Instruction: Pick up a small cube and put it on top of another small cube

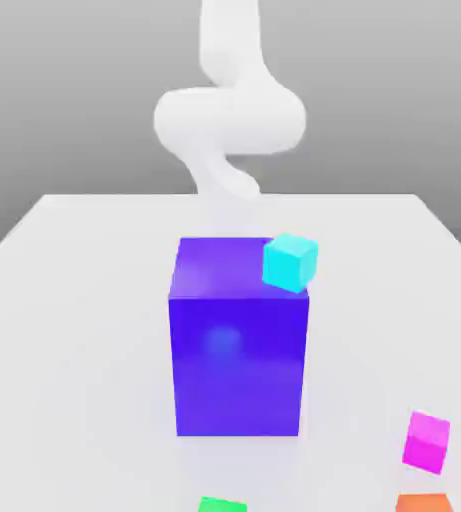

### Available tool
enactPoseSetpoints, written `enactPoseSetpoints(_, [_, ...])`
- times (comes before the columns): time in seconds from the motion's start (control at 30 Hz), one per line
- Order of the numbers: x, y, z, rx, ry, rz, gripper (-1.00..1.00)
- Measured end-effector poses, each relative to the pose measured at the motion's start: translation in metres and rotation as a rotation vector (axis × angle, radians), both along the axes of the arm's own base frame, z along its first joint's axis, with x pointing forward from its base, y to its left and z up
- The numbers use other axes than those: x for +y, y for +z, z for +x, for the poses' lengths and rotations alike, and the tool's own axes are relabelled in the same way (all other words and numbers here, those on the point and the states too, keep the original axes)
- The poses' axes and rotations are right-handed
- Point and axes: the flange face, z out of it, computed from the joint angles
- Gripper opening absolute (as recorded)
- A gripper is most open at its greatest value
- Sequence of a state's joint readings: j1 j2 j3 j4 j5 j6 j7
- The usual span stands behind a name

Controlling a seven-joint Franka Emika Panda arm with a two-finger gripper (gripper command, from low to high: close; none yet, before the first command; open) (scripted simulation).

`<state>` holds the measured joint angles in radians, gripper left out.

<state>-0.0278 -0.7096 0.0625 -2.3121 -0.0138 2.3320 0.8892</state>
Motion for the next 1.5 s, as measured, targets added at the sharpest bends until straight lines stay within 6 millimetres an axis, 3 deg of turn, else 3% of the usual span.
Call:
enactPoseSetpoints(0.23, [0.058,-0.119,0.072,0.184,-0.115,0.019,0.0])
enactPoseSetpoints(0.47, [0.115,-0.248,0.101,0.352,-0.206,0.048,0.0])
enactPoseSetpoints(0.7, [0.176,-0.374,0.084,0.524,-0.274,0.094,0.0])
enactPoseSetpoints(0.9, [0.22,-0.466,0.042,0.681,-0.347,0.155,0.0])
enactPoseSetpoints(1.07, [0.23,-0.529,0.033,0.713,-0.362,0.172,0.0])
enactPoseSetpoints(1.1, [0.23,-0.541,0.032,0.715,-0.362,0.17,-1.0])
enactPoseSetpoints(1.33, [0.23,-0.543,0.031,0.714,-0.362,0.172,-1.0])
enactPoseSetpoints(1.5, [0.228,-0.489,0.033,0.713,-0.365,0.172,-1.0])
